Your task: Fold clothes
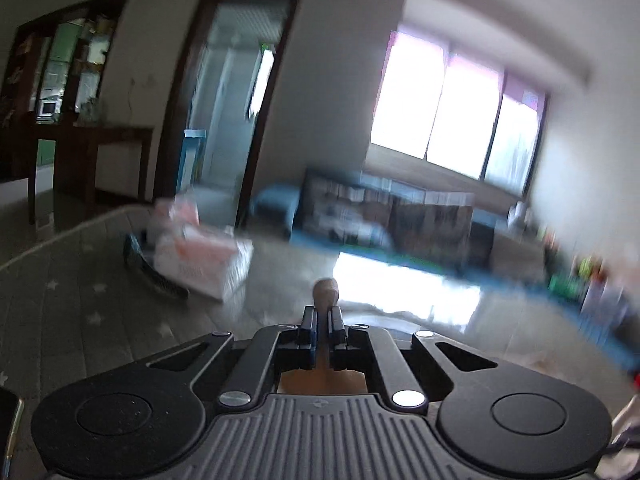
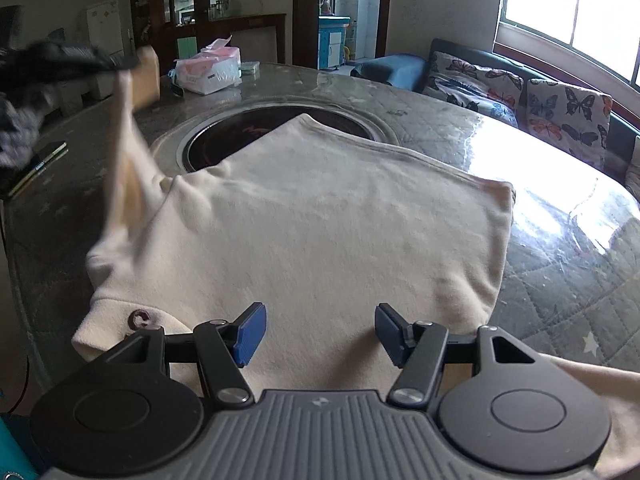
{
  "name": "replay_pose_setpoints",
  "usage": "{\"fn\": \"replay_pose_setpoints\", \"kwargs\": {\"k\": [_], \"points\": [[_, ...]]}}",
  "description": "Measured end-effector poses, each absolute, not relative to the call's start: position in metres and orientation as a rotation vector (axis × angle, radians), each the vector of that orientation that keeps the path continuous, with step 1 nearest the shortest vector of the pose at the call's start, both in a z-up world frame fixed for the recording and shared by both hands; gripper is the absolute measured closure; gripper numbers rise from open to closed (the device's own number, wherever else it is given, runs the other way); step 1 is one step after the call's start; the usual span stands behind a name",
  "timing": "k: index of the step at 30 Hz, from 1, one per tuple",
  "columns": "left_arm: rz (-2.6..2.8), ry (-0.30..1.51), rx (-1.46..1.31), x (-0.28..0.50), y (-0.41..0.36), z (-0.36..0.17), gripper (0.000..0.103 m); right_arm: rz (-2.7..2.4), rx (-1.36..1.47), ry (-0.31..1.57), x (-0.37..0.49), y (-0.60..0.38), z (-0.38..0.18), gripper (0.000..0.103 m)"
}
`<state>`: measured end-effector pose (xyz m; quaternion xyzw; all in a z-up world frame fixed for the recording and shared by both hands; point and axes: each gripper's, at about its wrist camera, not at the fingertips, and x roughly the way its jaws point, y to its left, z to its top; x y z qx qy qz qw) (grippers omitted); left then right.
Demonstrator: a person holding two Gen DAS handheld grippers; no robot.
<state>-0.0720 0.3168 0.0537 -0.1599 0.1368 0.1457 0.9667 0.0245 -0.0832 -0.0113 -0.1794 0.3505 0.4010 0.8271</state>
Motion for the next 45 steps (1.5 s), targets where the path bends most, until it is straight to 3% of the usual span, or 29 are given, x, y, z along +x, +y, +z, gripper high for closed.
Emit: {"fn": "replay_pose_setpoints", "kwargs": {"k": [11, 17, 26, 33, 45], "points": [[0.587, 0.516, -0.358, -0.111, 0.359, 0.003, 0.095, 0.858, -0.398, 0.752, 0.024, -0.082, -0.010, 0.040], [0.324, 0.531, -0.308, -0.090, 0.296, 0.020, 0.094, 0.868, -0.399, 0.751, 0.021, -0.078, -0.009, 0.040], [-0.067, 0.594, -0.314, -0.029, 0.189, 0.005, 0.094, 0.861, -0.407, 0.755, 0.018, -0.076, -0.011, 0.036], [0.038, 0.660, -0.340, -0.012, 0.197, -0.022, 0.094, 0.859, -0.393, 0.756, 0.019, -0.077, -0.013, 0.035], [0.067, 0.661, -0.350, 0.014, 0.196, -0.012, 0.087, 0.859, -0.379, 0.752, 0.021, -0.077, -0.015, 0.033]]}}
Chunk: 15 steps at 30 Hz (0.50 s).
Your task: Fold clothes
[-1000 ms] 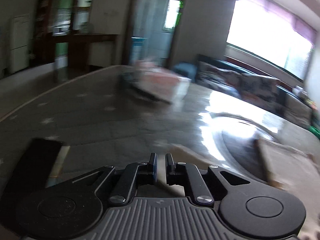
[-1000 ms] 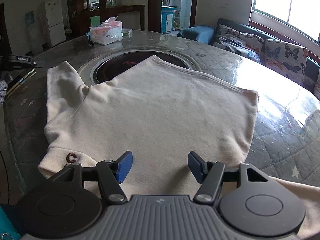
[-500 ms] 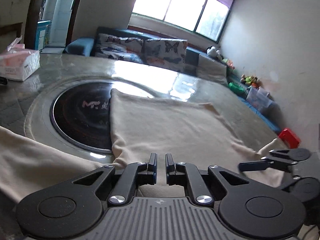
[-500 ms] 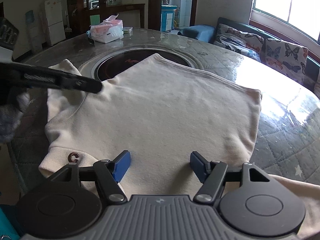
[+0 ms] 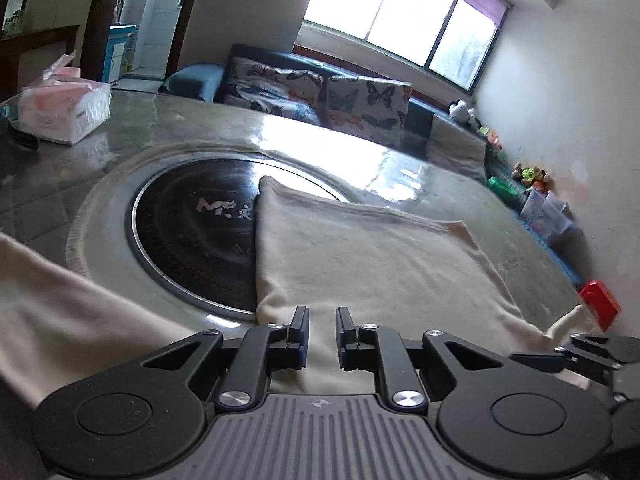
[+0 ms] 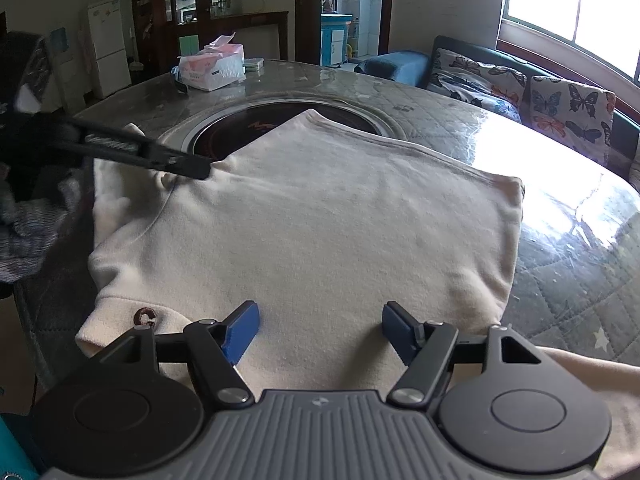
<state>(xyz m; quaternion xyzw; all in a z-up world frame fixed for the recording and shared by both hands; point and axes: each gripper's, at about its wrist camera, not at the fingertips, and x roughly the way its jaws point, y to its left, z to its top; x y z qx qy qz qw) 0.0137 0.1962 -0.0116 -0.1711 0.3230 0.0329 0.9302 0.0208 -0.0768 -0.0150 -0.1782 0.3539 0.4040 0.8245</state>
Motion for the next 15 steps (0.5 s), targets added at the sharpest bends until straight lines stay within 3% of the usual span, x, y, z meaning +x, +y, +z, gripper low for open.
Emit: {"fn": "replay_pose_setpoints", "kwargs": {"k": [6, 10, 15], "points": [[0.124, 0.643, -0.392, 0.013, 0.210, -0.017, 0.087, 0.859, -0.380, 0.751, 0.020, -0.076, -0.015, 0.032], [0.163, 0.634, -0.319, 0.010, 0.209, -0.012, 0.069, 0.860, -0.377, 0.748, 0.021, -0.077, -0.015, 0.031], [0.126, 0.621, -0.246, -0.003, 0.197, -0.006, 0.068, 0.877, -0.410, 0.730, 0.011, -0.074, -0.010, 0.031]]}}
